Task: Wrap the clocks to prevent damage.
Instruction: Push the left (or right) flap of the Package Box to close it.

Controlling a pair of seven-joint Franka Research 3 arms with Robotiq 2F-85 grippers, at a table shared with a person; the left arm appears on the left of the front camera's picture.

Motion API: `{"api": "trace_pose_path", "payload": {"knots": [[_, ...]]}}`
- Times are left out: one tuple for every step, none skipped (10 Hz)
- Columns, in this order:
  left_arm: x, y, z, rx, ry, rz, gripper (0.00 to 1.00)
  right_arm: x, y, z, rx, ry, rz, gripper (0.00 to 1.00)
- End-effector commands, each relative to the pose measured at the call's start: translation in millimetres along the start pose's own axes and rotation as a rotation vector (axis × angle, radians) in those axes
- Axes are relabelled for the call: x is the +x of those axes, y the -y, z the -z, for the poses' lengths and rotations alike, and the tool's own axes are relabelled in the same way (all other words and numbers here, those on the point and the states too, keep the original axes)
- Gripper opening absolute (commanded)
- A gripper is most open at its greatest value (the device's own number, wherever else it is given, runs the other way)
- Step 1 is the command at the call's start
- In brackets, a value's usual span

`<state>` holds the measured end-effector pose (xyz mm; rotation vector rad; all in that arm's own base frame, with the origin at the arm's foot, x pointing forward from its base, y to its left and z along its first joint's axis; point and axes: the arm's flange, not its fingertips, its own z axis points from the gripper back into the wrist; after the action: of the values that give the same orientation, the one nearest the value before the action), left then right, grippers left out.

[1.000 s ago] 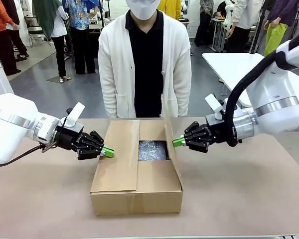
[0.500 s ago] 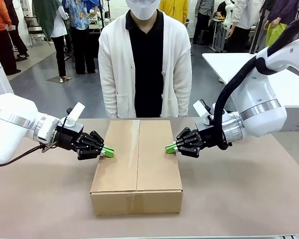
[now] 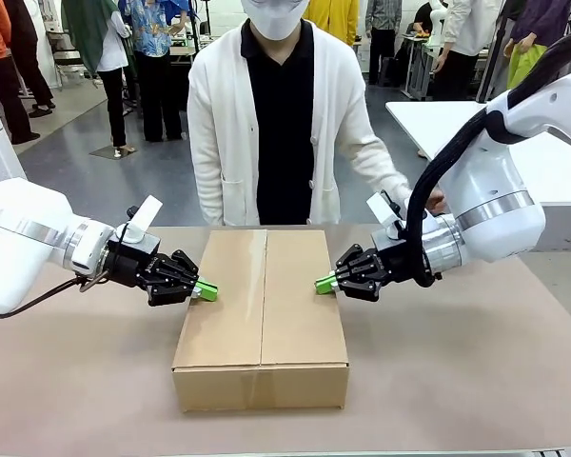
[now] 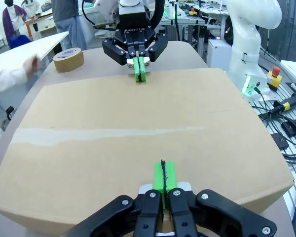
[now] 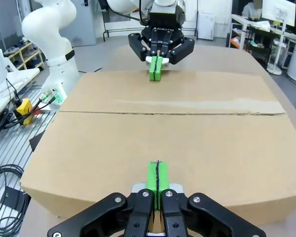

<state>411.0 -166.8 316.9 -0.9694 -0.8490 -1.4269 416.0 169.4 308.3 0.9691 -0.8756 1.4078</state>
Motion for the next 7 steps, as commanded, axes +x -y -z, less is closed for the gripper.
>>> {"api": "trace_pose_path", "payload": {"knots": [[-4.3, -0.5, 1.7, 0.006, -0.007, 0.002, 0.00, -16.8, -1.8, 16.1, 0.034, -0.063, -0.005, 0.01], [-4.3, -0.5, 1.7, 0.006, -0.007, 0.002, 0.00, 0.0, 0.0, 0.0, 0.000, 0.000, 0.000, 0.01], [-4.3, -0.5, 1.7, 0.006, -0.007, 0.002, 0.00, 0.0, 0.0, 0.0, 0.000, 0.000, 0.000, 0.01], [-4.3, -0.5, 1.7, 0.006, -0.007, 0.002, 0.00, 0.0, 0.0, 0.0, 0.000, 0.000, 0.000, 0.01], [-4.3, -0.5, 1.7, 0.006, -0.007, 0.002, 0.00, 0.0, 0.0, 0.0, 0.000, 0.000, 0.000, 0.01], [-4.3, -0.5, 1.7, 0.006, -0.007, 0.002, 0.00, 0.0, 0.0, 0.0, 0.000, 0.000, 0.000, 0.01], [-4.3, -0.5, 1.7, 0.006, -0.007, 0.002, 0.00, 0.0, 0.0, 0.0, 0.000, 0.000, 0.000, 0.01]]}}
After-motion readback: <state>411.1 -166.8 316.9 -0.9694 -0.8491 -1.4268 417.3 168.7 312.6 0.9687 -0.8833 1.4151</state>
